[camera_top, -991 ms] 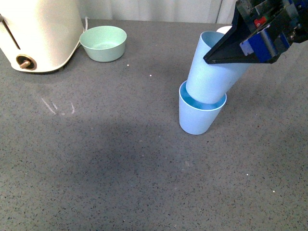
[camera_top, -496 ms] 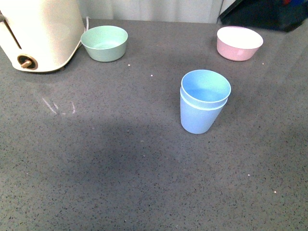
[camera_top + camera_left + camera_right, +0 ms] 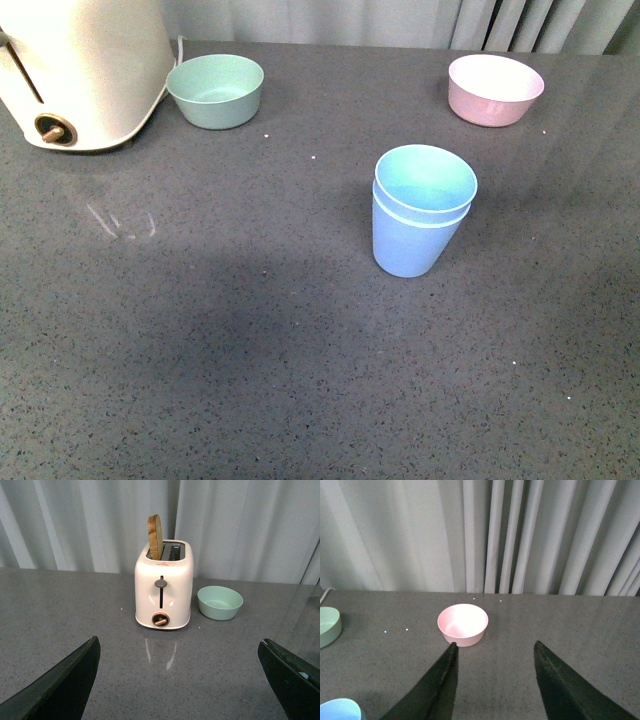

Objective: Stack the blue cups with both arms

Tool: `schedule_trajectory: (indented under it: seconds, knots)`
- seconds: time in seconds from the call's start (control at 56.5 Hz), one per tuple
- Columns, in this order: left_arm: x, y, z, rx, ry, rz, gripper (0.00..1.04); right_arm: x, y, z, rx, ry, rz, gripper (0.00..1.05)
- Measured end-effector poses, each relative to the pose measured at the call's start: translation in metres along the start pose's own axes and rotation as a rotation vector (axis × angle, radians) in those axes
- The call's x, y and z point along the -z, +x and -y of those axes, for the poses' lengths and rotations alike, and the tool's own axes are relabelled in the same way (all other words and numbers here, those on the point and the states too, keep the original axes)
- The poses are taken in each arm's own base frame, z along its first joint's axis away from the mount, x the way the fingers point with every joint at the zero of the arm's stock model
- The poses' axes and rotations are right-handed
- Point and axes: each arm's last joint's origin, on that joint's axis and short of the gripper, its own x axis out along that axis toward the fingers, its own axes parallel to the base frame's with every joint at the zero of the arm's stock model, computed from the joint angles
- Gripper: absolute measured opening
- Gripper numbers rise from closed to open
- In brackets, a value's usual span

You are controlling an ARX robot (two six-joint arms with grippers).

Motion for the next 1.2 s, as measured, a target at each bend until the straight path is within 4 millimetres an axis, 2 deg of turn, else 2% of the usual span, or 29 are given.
schedule_trajectory:
  seconds: [0.248, 0.69, 0.973, 1.204]
  knots:
    - [0.000, 0.000, 0.000, 0.000, 0.000, 0.000, 0.96, 0.029, -0.031, 0.000, 0.005, -0.001, -0.009, 0.02]
    - [0.000, 0.000, 0.000, 0.000, 0.000, 0.000, 0.96, 0.056, -0.069, -0.001, 0.005, 0.004, -0.007, 0.02]
    - [0.000, 0.000, 0.000, 0.000, 0.000, 0.000, 0.96, 0.064, -0.082, -0.001, 0.005, 0.003, 0.006, 0.02]
    - [0.000, 0.000, 0.000, 0.000, 0.000, 0.000, 0.96, 0.062, -0.089, -0.001, 0.005, 0.005, 0.027, 0.02]
